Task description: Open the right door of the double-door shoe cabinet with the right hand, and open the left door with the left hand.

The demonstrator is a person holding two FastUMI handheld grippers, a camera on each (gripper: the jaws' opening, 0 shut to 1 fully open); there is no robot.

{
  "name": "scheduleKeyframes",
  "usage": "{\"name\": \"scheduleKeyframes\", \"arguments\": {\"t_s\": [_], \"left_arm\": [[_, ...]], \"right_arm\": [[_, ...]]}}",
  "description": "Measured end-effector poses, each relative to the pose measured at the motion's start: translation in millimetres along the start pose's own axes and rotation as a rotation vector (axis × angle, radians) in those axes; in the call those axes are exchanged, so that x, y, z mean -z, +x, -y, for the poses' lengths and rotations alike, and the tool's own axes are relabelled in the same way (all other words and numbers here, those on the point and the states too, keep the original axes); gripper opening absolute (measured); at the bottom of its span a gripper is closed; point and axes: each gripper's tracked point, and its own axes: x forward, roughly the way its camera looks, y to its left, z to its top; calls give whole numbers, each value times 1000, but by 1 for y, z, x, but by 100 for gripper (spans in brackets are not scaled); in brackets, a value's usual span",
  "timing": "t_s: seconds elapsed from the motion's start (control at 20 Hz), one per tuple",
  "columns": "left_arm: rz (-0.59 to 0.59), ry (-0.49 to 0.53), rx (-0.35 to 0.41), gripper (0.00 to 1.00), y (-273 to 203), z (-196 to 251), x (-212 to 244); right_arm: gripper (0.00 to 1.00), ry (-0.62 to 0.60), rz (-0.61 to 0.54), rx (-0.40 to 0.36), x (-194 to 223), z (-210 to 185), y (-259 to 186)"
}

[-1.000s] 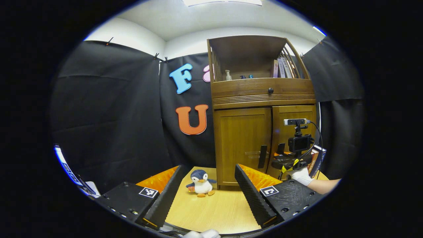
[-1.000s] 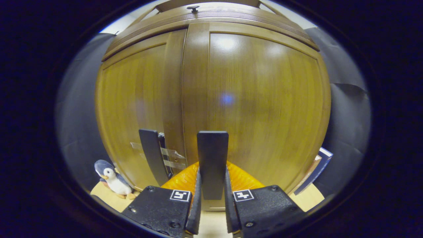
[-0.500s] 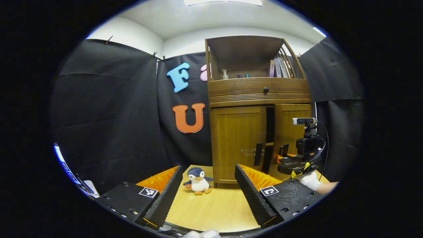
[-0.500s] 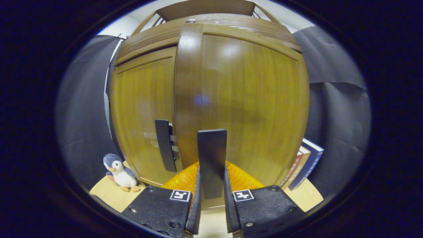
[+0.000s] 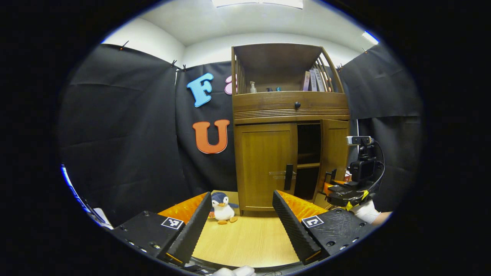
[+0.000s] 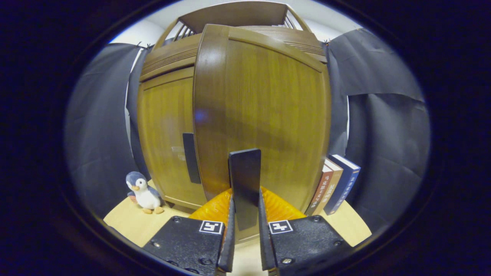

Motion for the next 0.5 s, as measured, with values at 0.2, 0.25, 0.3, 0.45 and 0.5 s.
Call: {"name": "scheduleKeyframes", "arguments": {"t_s": [0.2, 0.25, 0.3, 0.45, 0.5], "left_arm": [[0, -2, 35, 96, -4, 11, 2], [0, -1, 45, 96, -4, 16, 2], [2, 2, 56, 96, -3, 20, 1], [8, 8, 91, 96, -3, 33, -2], [11, 10, 102, 96, -3, 36, -3]], "right_arm": [[28, 2, -2, 7, 4, 17, -18], [26, 5, -4, 12, 7, 21, -20], [25, 9, -3, 17, 6, 24, -23], [22, 18, -5, 20, 7, 36, -34], [22, 19, -8, 17, 8, 38, -36]]}}
